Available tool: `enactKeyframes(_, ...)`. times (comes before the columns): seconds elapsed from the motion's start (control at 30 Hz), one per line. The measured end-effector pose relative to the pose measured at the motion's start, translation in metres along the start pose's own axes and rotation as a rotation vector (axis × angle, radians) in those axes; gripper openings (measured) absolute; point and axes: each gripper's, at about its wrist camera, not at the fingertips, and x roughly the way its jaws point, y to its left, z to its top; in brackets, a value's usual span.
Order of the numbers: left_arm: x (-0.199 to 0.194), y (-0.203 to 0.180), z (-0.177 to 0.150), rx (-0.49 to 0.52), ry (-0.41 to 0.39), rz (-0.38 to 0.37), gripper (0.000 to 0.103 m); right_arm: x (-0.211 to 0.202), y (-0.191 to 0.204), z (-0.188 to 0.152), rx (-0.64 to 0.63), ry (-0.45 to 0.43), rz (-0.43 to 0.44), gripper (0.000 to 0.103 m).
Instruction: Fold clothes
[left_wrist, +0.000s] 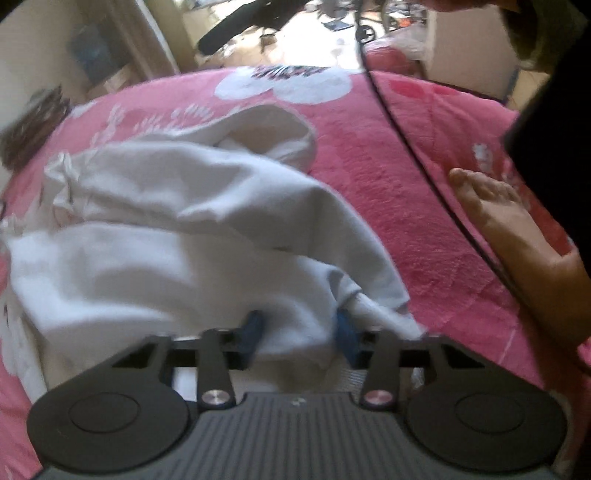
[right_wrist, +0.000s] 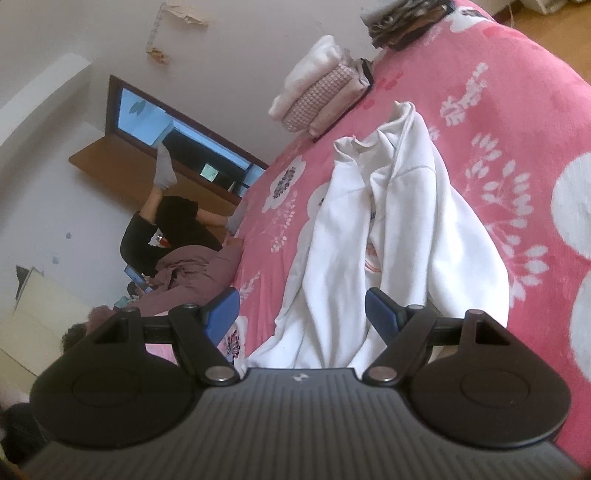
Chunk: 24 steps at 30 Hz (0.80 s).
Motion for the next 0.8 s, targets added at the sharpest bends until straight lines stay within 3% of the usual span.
enactKeyframes(0.1, -0.001, 0.008, -0.002, -0.060, 0.009, 0.000, 0.005, 0.004, -0.001, -0.004, 0.013, 0.008, -0.008, 0.075)
enactKeyframes(0.23, -0.024, 0.025, -0.001, -0.140, -0.048, 0.001, 0.003, 0.006, 0.000, -0.005, 0.011, 0.017, -0.025, 0.075)
enactKeyframes(0.37, -0.067, 0.079, 0.003, -0.273, -0.124, 0.067, 0.003, 0.009, 0.002, -0.002, 0.007, 0.034, -0.049, 0.075)
enactKeyframes(0.47, -0.103, 0.139, 0.012, -0.354, -0.148, 0.170, 0.002, 0.027, -0.003, 0.011, 0.006, 0.132, -0.112, 0.075)
enactKeyframes(0.6, -0.143, 0.224, 0.024, -0.492, -0.155, 0.347, 0.002, 0.059, -0.004, 0.032, -0.018, 0.249, -0.261, 0.075)
enactKeyframes(0.8, -0.164, 0.325, 0.016, -0.660, -0.124, 0.618, 0.002, 0.098, 0.001, 0.052, -0.067, 0.272, -0.297, 0.075)
